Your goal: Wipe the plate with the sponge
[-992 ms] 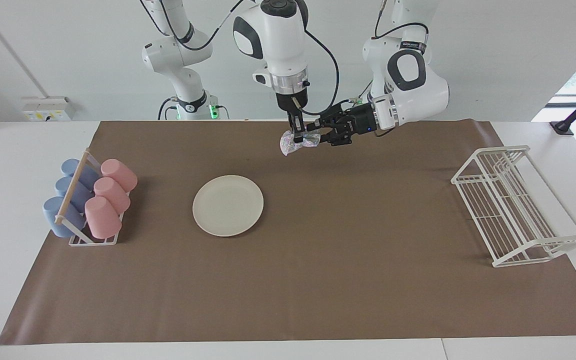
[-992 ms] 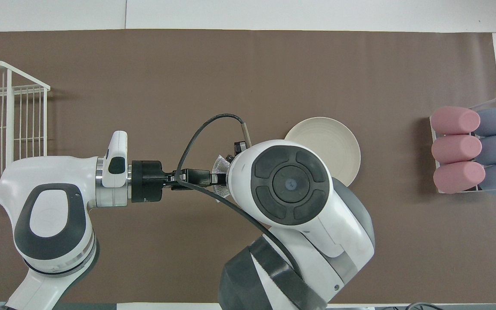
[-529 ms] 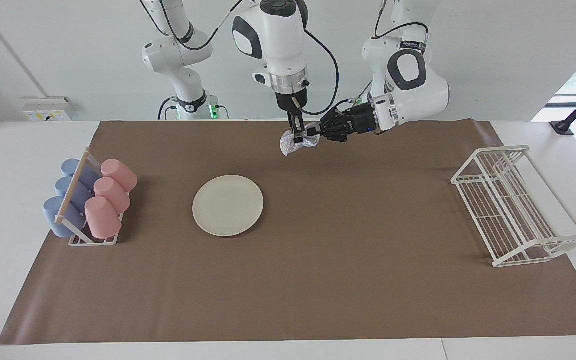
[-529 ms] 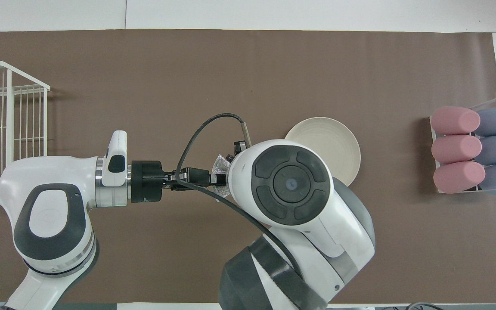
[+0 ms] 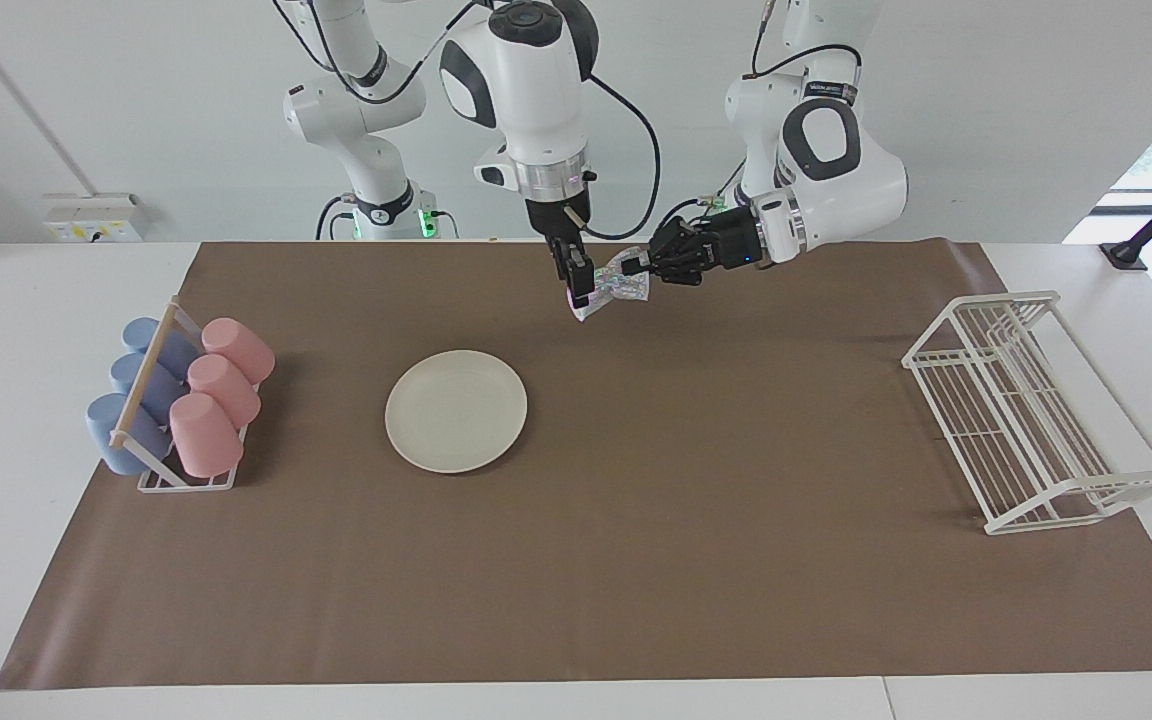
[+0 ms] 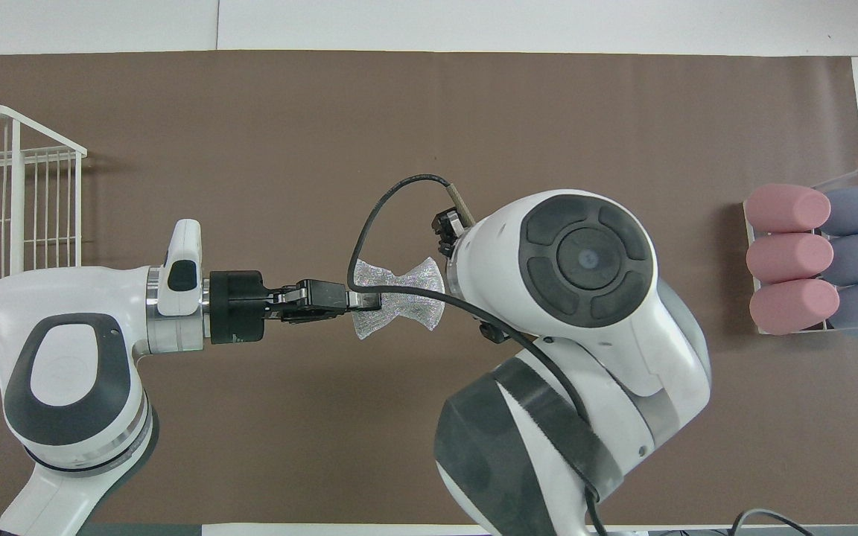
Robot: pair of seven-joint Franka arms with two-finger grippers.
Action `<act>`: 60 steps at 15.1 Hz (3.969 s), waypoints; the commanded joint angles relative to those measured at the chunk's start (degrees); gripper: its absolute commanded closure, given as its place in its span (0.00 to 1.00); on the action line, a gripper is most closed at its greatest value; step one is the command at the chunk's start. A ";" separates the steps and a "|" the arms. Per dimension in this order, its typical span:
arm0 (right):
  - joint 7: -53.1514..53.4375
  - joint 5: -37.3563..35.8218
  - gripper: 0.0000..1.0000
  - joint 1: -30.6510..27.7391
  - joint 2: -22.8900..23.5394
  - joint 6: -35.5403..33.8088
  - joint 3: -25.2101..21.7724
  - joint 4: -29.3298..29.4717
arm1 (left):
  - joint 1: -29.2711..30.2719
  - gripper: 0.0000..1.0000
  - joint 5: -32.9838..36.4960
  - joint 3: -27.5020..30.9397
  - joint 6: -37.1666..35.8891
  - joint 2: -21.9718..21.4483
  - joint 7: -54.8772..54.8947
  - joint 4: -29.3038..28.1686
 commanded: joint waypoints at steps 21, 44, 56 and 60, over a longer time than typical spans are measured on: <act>-78.14 -0.70 0.00 -20.33 -7.38 -17.43 -1.48 -2.61 | 9.65 1.00 90.74 -0.16 -24.20 10.36 -32.14 28.35; -89.84 -1.14 0.00 -16.46 -7.29 -18.40 -11.59 0.03 | 13.68 1.00 141.94 -0.34 -15.17 23.38 -44.79 28.01; -95.29 -1.05 0.00 -16.64 -6.33 -18.05 -15.45 2.40 | 12.90 1.00 138.51 -0.51 -13.32 23.03 -50.07 25.10; -95.29 -1.14 0.00 -17.08 -6.67 -18.05 -15.98 2.40 | 12.63 1.00 138.43 -0.51 -13.06 23.03 -50.42 24.93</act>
